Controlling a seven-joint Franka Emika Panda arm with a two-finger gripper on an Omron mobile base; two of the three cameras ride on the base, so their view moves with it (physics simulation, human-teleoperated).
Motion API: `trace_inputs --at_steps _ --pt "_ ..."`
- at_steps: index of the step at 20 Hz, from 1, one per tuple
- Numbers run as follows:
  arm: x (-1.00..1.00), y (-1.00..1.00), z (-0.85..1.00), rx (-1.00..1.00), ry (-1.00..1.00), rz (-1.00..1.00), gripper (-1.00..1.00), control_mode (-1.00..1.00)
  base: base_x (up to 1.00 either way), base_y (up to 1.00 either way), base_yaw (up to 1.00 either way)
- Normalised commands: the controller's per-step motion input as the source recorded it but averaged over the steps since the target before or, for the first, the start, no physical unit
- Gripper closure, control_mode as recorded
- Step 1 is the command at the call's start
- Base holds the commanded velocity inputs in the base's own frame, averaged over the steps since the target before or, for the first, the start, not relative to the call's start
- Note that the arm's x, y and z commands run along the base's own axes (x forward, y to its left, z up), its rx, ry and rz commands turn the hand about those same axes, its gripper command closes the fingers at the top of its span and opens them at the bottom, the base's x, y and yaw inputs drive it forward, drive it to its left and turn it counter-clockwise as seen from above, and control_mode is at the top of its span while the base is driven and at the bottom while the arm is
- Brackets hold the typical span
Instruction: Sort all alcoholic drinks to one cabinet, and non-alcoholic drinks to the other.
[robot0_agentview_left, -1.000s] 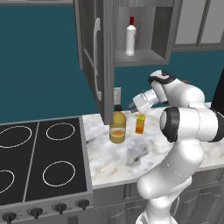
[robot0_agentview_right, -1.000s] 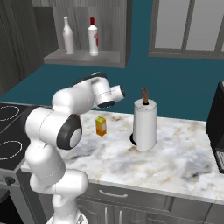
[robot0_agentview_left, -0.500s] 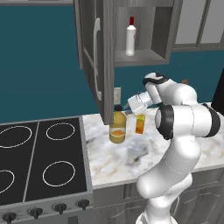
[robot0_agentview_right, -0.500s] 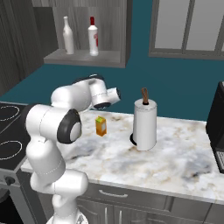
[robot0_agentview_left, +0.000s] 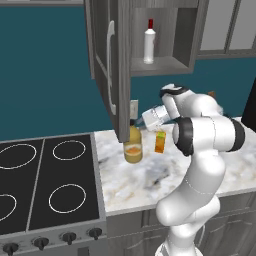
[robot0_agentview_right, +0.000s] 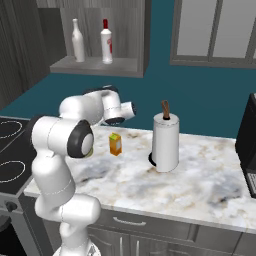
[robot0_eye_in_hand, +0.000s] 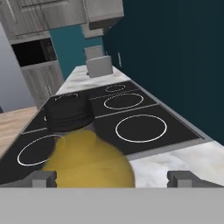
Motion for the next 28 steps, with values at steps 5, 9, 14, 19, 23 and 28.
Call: trace_inputs --at_steps 5,9,14,19,23,28 --pt "0.06 0.03 -0.13 0.03 0.00 0.00 -1.00 -1.00 0.00 0.00 0.00" --pt "-0.27 -0.10 0.00 0.10 -0.05 0.04 -1.00 -1.00 0.00 0.00 0.00" --pt "-0.23 -0.09 0.00 0.09 0.00 0.08 -1.00 -1.00 0.00 0.00 0.00" --pt "-0.20 0.00 0.00 0.04 0.00 0.08 -1.00 -1.00 0.00 0.00 0.00" --pt "-0.03 0.00 0.00 0.01 0.00 0.06 -1.00 -1.00 0.00 0.00 0.00" --pt "0.00 0.00 0.00 0.00 0.00 0.03 -1.00 -1.00 0.00 0.00 0.00"
